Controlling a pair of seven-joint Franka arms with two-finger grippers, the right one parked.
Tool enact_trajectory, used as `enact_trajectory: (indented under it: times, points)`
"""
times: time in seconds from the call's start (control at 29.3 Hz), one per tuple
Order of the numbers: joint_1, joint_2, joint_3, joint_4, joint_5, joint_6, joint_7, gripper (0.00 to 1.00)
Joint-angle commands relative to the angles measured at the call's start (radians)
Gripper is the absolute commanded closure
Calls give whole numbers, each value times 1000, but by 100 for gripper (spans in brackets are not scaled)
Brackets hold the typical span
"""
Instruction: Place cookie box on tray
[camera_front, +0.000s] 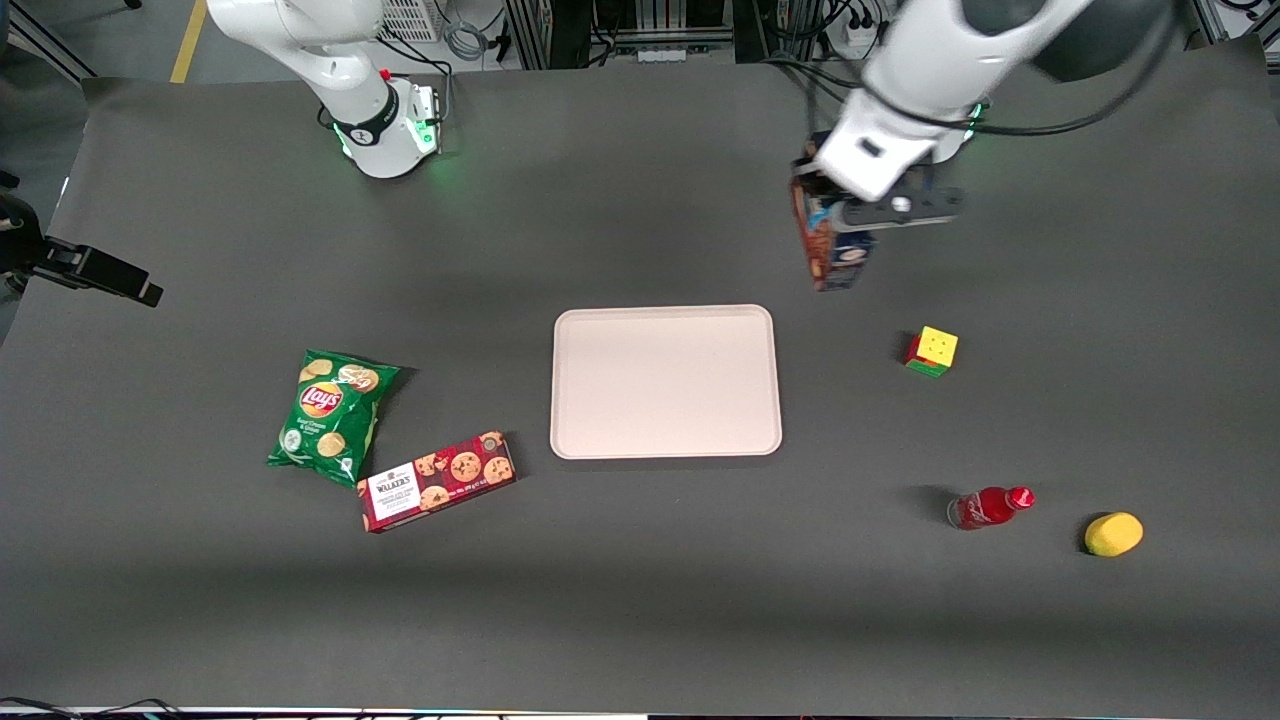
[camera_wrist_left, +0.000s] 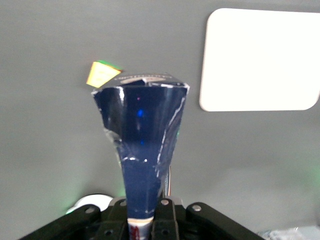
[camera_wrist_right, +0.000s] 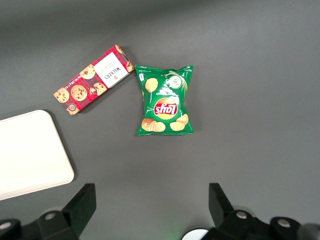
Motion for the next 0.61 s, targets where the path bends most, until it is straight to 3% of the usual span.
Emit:
enact_trajectory:
  times: [0.0,0.31,0.48,0.58]
  points:
    - [6,69,-104,15,-1,85,-183,91]
    - [-6,198,-202,-38,85,289,-277,92]
    - [-15,308,-202,-38,207,365,-320,92]
    - [-29,438,-202,-51,343,488,-384,92]
